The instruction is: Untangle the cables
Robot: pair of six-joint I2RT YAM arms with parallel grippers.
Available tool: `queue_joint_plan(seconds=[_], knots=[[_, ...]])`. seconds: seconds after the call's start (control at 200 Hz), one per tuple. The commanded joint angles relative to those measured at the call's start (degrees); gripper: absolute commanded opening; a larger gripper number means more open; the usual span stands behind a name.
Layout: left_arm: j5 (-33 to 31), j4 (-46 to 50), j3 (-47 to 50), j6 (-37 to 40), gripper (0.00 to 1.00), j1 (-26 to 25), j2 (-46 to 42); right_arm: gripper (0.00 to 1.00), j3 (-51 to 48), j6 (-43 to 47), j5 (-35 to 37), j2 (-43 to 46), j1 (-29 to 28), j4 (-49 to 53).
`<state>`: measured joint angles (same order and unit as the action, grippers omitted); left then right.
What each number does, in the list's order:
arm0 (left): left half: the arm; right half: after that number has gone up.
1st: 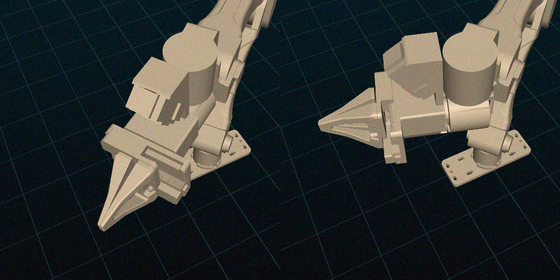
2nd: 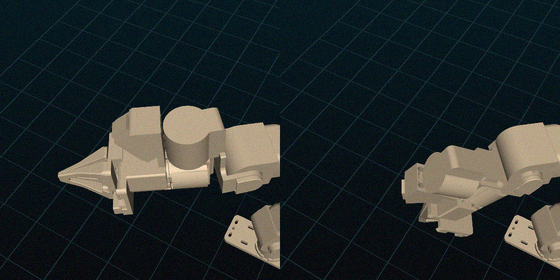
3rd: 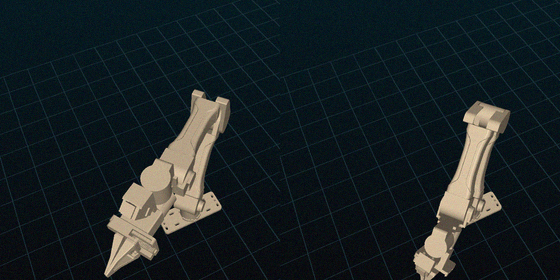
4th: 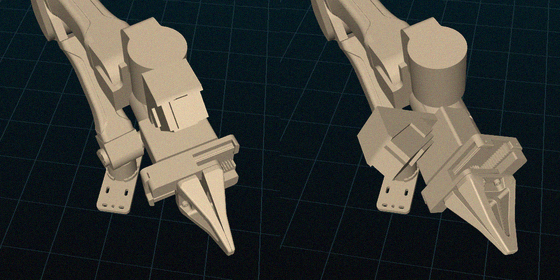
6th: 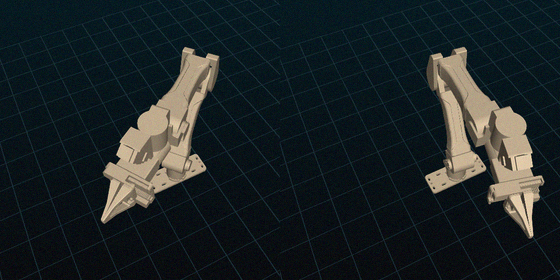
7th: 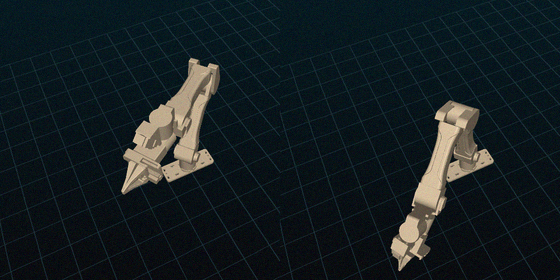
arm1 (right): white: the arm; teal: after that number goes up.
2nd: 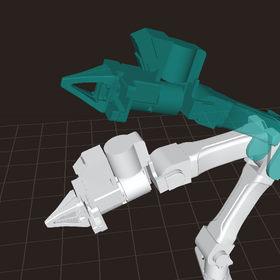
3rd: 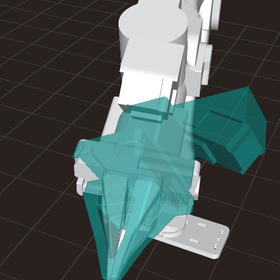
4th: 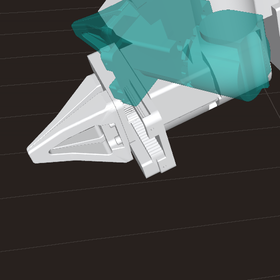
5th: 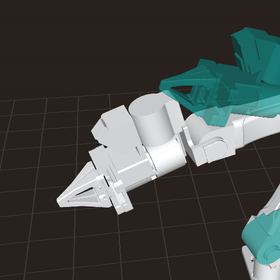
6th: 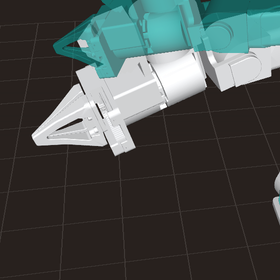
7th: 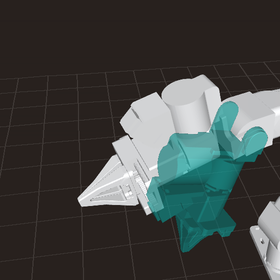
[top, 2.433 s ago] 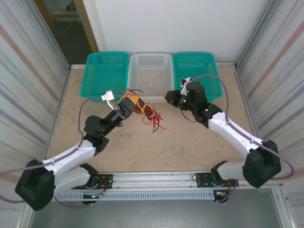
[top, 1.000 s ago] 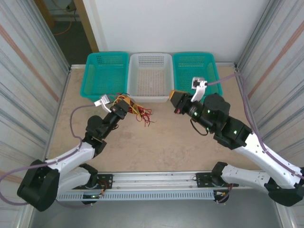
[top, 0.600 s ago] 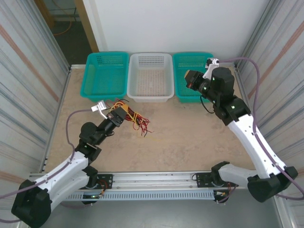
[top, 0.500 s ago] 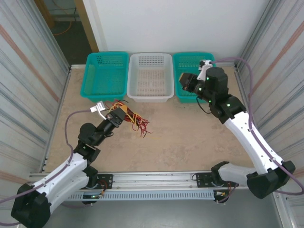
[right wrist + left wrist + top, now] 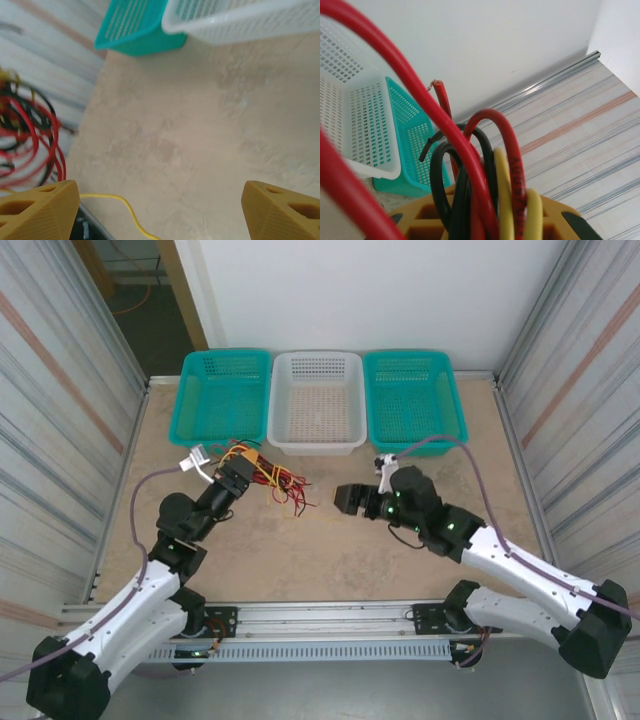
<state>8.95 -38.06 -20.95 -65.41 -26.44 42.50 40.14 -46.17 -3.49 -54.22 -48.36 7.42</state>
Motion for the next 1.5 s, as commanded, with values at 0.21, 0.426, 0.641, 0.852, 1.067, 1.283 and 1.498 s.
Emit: queue_joint_plan(seconds=[0.21, 0.426, 0.641, 0.852, 1.067, 1.283, 1.498], knots=[[-2.2, -8.6, -1.8, -4.0, 0.0, 0.4, 1.8, 0.72, -0.2, -7.4, -4.1, -5.9, -1.4, -10.2], [-3.2, -10.2, -1.7, -4.2, 0.0, 0.7, 1.7, 0.73, -2.9, -10.2, -1.7, -5.7, -0.8, -11.4], [-3.8, -12.3, -1.3, -4.2, 0.0, 1.6, 3.0, 0.66, -3.3, -10.5, -3.9, -4.5, -2.0, -11.8], [-4.0, -15.0, -0.8, -4.7, 0.0, 1.7, 4.9, 0.35, -4.0, -11.0, -2.1, -2.7, -2.8, -11.5], [-3.9, -15.5, -0.6, -4.6, 0.0, 1.9, 5.4, 0.03, -3.7, -10.4, -2.3, -3.0, -2.8, -11.4], [-2.8, -10.1, -1.2, 0.9, 0.0, 2.4, 3.8, 0.0, -1.7, -7.9, -2.4, -2.7, -4.9, -11.6], [-6.6, 7.2, -2.6, 9.7, 0.0, 1.7, -1.5, 0.0, 7.1, 0.9, -0.3, 1.6, -8.5, -8.2]])
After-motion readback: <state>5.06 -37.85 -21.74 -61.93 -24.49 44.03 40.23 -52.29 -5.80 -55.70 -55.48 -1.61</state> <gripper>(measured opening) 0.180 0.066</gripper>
